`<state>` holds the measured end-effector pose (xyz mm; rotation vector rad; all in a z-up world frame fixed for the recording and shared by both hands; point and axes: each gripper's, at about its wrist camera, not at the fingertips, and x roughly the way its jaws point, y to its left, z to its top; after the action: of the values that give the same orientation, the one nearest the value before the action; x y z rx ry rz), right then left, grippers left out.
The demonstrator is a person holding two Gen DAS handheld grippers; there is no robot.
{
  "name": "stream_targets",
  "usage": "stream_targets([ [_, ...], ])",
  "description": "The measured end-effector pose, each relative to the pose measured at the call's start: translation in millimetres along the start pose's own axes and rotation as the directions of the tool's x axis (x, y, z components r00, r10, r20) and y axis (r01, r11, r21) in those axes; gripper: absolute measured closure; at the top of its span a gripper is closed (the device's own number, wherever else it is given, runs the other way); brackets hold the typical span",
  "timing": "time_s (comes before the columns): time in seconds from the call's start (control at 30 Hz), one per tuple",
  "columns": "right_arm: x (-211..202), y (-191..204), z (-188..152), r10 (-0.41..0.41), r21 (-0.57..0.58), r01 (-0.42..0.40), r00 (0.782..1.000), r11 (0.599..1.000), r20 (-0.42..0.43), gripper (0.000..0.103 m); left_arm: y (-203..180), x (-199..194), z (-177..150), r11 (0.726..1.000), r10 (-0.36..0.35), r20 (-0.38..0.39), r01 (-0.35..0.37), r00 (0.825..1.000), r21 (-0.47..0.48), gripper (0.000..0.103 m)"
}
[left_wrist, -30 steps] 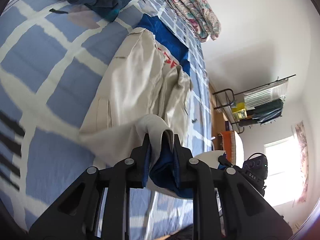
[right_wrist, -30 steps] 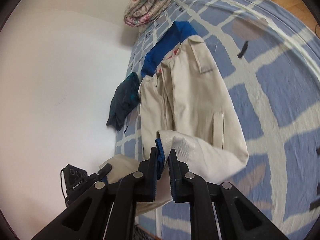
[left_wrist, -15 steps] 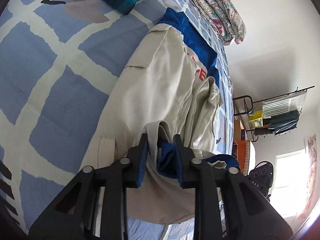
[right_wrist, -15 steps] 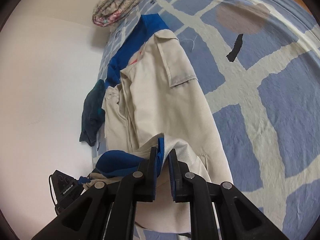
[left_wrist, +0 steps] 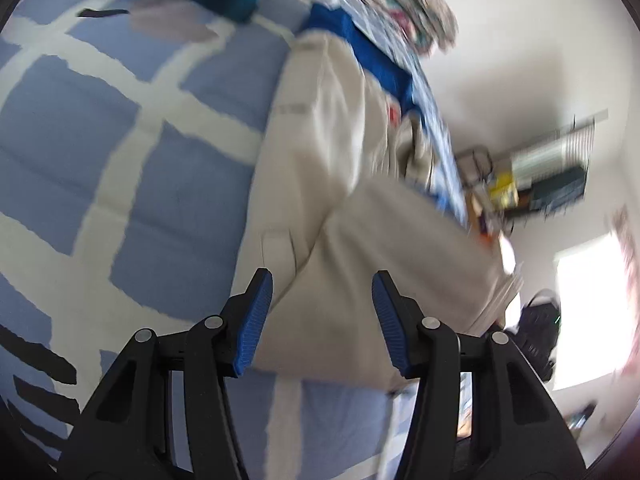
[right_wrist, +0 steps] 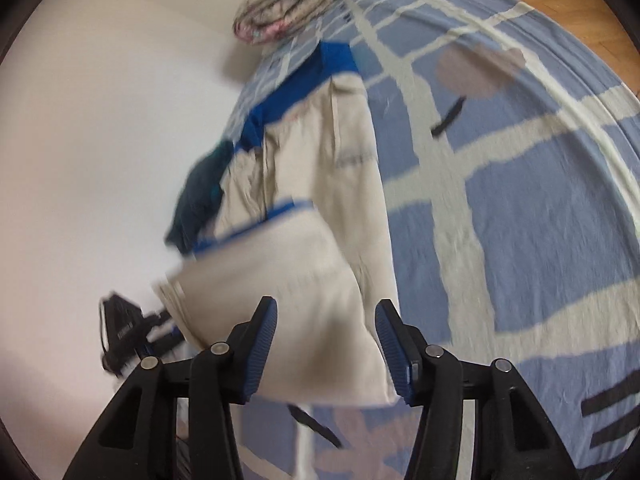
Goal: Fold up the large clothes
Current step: 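Release the hem and press the folded jacket flat with both grippers, then grasp the folded edge of the jacket with both grippers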
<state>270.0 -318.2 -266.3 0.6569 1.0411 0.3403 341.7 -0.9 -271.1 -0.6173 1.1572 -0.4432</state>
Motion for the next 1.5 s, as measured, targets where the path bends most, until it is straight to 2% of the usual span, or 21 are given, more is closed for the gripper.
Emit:
stream_targets([
  [0.1,15.7,9.5,-11.2,-0.035,-0.070,0.032,0.999,0.997,-0.040,0.051,-11.1,12.2,-8.8,0.994,0.045,-0.011,-0.044,0.999,0.096,0.050],
  [0.2,27.1,14.9,-11.8,-0.069,-0.110,0.065,0.997,0.992,-0.036,0.050,-14.3,18.5,-9.9,0.991,0.058,-0.012,-0.056,0.998,0.119,0.050],
  [0.23,29.1,15.4,-11.8,-0.089,-0.128,0.085,0.996,0.988,-0.025,0.045,-14.9,19.4,-10.0,0.991,0.060,-0.013,-0.058,0.998,0.122,0.050],
  [0.37,31.7,6.0,-11.7,-0.043,-0.113,0.042,0.999,0.993,-0.012,0.043,-16.8,26.4,-11.6,0.983,0.082,-0.027,-0.076,0.996,0.168,0.051],
  [0.43,28.3,2.4,-12.8,-0.028,-0.103,0.027,1.000,0.994,-0.006,0.052,-17.4,27.2,-13.8,0.981,0.084,-0.032,-0.077,0.996,0.178,0.061],
  [0.5,24.2,4.7,-15.1,-0.023,-0.111,0.023,1.000,0.994,0.001,0.059,-20.0,23.6,-17.9,0.979,0.088,-0.023,-0.082,0.996,0.189,0.065],
  [0.6,19.7,18.6,-16.5,-0.052,-0.166,0.057,0.998,0.984,0.036,0.059,-29.2,13.3,-27.7,0.964,0.131,0.030,-0.134,0.991,0.231,0.065],
  [0.67,17.9,25.7,-17.9,-0.067,-0.208,0.075,0.997,0.975,0.048,0.058,-35.7,7.8,-32.5,0.952,0.135,0.060,-0.146,0.989,0.269,0.065],
  [0.73,23.3,28.5,-17.9,-0.072,-0.224,0.078,0.997,0.971,0.035,0.055,-36.6,13.6,-30.8,0.945,0.148,0.035,-0.152,0.988,0.289,0.064],
  [0.9,31.5,21.4,-15.0,-0.054,-0.198,0.056,0.998,0.979,0.015,0.053,-23.8,22.6,-19.9,0.969,0.099,-0.019,-0.093,0.995,0.230,0.065],
  [0.97,31.9,17.8,-14.3,-0.040,-0.183,0.040,0.999,0.982,0.005,0.056,-20.9,23.6,-19.8,0.976,0.078,-0.028,-0.070,0.997,0.204,0.078],
  [1.03,30.4,16.4,-14.9,-0.033,-0.179,0.032,0.999,0.983,0.001,0.075,-18.6,18.0,-22.6,0.986,0.047,-0.028,-0.042,0.999,0.160,0.091],
  [1.1,21.4,20.9,-18.6,-0.027,-0.183,0.029,1.000,0.983,0.015,0.088,-18.4,-0.2,-30.4,0.996,0.024,0.010,-0.025,1.000,0.091,0.093],
  [1.17,6.1,28.7,-23.1,-0.008,-0.181,0.017,0.999,0.983,0.047,0.092,-16.7,-25.7,-45.4,1.000,-0.008,0.094,0.007,0.996,0.014,0.093],
  [1.23,-10.7,28.0,-25.2,0.047,-0.149,-0.033,0.995,0.988,0.089,0.095,-12.7,-35.3,-58.3,1.000,0.010,0.142,-0.006,0.990,-0.031,0.093],
  [1.27,-11.8,25.9,-24.1,0.043,-0.139,-0.030,0.994,0.990,0.096,0.097,-10.5,-31.8,-60.1,0.999,0.026,0.143,-0.021,0.989,-0.035,0.093],
  [1.3,-6.1,22.9,-21.1,-0.005,-0.137,0.017,0.996,0.990,0.087,0.098,-5.9,-17.5,-58.7,0.996,0.082,0.120,-0.080,0.989,-0.028,0.092],
  [1.33,4.6,18.8,-17.6,-0.087,-0.132,0.096,0.994,0.987,0.069,0.099,-1.8,-8.4,-57.1,0.994,0.111,0.103,-0.109,0.988,-0.030,0.091],
  [1.4,25.9,11.0,-13.1,-0.233,-0.127,0.235,0.972,0.964,0.032,0.099,3.1,5.5,-52.0,0.992,0.128,0.095,-0.126,0.987,-0.023,0.083],
  [1.43,29.9,9.7,-12.1,-0.264,-0.128,0.265,0.964,0.956,0.027,0.098,2.3,3.5,-50.2,0.991,0.131,0.100,-0.130,0.986,-0.021,0.080],
  [1.5,22.5,12.0,-12.5,-0.274,-0.129,0.278,0.960,0.952,0.049,0.093,-1.3,-10.9,-49.2,0.990,0.139,0.130,-0.135,0.982,-0.038,0.077],
])
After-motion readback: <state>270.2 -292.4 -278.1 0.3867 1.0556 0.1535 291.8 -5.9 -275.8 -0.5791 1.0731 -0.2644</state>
